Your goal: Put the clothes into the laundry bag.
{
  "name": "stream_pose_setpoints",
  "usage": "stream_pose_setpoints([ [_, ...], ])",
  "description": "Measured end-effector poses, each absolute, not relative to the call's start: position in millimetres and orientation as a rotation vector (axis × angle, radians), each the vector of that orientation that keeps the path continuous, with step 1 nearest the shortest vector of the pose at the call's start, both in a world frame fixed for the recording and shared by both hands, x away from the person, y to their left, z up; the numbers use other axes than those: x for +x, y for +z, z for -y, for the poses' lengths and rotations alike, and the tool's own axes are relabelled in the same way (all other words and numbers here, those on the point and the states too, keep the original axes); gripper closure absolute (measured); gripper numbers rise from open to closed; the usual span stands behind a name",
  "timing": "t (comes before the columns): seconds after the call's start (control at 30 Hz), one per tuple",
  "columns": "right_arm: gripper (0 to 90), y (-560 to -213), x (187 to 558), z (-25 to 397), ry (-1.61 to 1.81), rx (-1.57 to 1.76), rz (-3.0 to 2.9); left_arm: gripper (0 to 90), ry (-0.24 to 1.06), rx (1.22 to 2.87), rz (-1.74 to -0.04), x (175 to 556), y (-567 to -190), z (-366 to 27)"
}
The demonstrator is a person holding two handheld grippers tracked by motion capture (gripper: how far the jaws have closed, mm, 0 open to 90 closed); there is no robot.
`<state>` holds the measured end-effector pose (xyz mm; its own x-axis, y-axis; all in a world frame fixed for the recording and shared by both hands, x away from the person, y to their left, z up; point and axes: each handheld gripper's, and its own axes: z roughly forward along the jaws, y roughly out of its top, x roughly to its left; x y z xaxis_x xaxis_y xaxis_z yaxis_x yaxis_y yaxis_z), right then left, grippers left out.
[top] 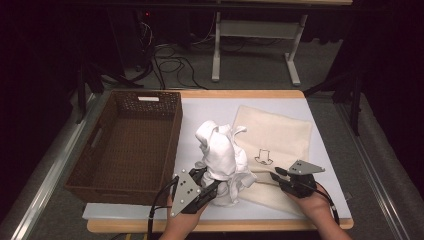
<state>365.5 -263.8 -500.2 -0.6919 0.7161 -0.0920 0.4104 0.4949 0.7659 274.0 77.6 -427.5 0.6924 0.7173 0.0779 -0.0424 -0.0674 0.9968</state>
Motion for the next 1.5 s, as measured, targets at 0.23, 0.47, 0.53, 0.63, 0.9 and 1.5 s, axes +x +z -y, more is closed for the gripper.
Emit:
stream_pose_setpoints([
  [0.23, 87.7, -496.6, 365.7, 255.4, 1.055, 0.889, -2.353, 66.5, 0.708, 1.518, -0.572, 275.2, -422.7, -78.0],
  [0.47, 88.4, -476.1, 362.8, 253.5, 1.214, 0.910, -2.310, 66.6, 0.754, 1.471, -0.514, 289.3, -391.1, -72.8],
  [0.53, 88.4, -472.7, 364.3, 249.8, 1.245, 0.922, -2.304, 66.6, 0.749, 1.461, -0.506, 292.8, -385.9, -66.6],
  [0.63, 88.4, -475.0, 363.2, 244.6, 1.233, 0.904, -2.301, 66.5, 0.741, 1.456, -0.489, 291.4, -391.2, -54.8],
  [0.9, 88.4, -478.7, 360.6, 250.0, 1.272, 0.908, -2.259, 66.5, 0.716, 1.527, -0.483, 284.3, -429.3, -29.6],
  [1.5, 88.5, -460.2, 355.8, 261.1, 1.383, 0.909, -2.138, 66.1, 0.602, 1.736, -0.593, 306.1, -491.9, 13.8],
])
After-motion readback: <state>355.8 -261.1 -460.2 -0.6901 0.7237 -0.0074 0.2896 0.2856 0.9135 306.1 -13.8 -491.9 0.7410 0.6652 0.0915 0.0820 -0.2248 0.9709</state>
